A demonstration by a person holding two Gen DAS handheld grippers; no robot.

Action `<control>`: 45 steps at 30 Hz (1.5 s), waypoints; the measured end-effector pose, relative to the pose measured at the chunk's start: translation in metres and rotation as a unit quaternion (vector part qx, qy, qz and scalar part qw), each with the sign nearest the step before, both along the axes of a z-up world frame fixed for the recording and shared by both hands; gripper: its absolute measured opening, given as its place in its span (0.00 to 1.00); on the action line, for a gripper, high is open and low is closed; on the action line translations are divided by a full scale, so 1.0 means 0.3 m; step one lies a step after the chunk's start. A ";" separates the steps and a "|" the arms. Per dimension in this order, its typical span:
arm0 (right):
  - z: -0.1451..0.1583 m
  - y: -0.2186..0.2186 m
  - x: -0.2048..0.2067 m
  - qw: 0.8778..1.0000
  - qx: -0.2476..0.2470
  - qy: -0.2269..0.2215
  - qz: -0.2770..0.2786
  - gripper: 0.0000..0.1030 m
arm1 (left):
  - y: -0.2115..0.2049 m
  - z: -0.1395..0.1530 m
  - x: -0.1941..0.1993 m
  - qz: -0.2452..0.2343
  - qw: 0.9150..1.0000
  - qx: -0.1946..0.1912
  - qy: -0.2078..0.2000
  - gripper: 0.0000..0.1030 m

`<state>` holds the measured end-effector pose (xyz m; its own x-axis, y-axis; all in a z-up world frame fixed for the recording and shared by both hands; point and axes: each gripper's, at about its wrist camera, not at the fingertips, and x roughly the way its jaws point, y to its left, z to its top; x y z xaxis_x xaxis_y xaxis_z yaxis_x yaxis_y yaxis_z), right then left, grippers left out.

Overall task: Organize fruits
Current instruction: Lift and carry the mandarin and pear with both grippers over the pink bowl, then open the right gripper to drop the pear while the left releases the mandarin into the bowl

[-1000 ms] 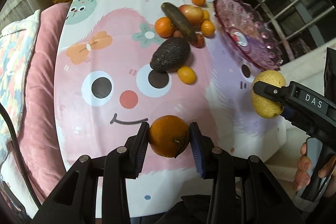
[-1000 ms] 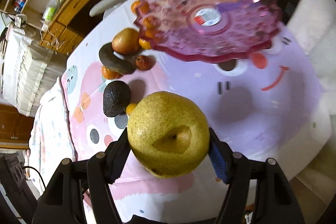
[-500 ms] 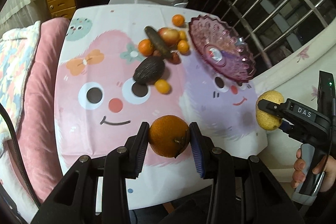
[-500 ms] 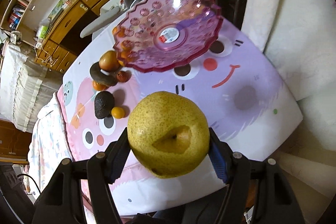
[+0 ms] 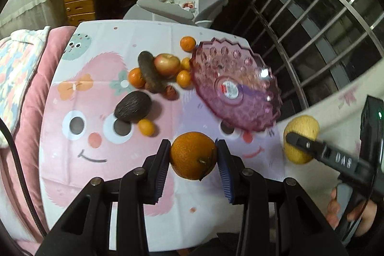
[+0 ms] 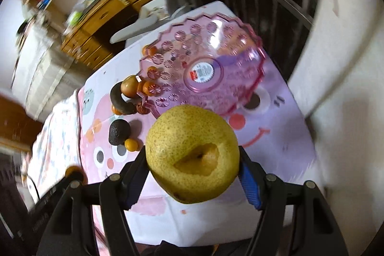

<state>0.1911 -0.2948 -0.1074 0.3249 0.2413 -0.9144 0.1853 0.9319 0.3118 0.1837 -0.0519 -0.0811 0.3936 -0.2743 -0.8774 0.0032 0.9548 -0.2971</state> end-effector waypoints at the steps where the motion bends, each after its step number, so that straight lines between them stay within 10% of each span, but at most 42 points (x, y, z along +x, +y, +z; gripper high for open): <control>1: 0.002 -0.011 0.015 1.000 -0.004 -0.003 0.016 0.67 | -0.018 0.001 0.012 0.007 1.000 0.000 -0.002 0.36; 21: -0.168 -0.219 0.307 0.980 -0.051 -0.039 0.189 0.67 | -0.400 -0.142 0.320 0.068 0.998 0.016 0.001 0.36; 37: -0.276 -0.227 0.380 0.971 -0.072 -0.040 0.224 0.68 | -0.491 -0.352 0.458 0.064 0.996 0.032 0.048 0.37; 45: -0.289 -0.201 0.383 0.965 -0.089 -0.048 0.240 0.69 | -0.449 -0.332 0.441 0.075 0.996 0.020 0.037 0.61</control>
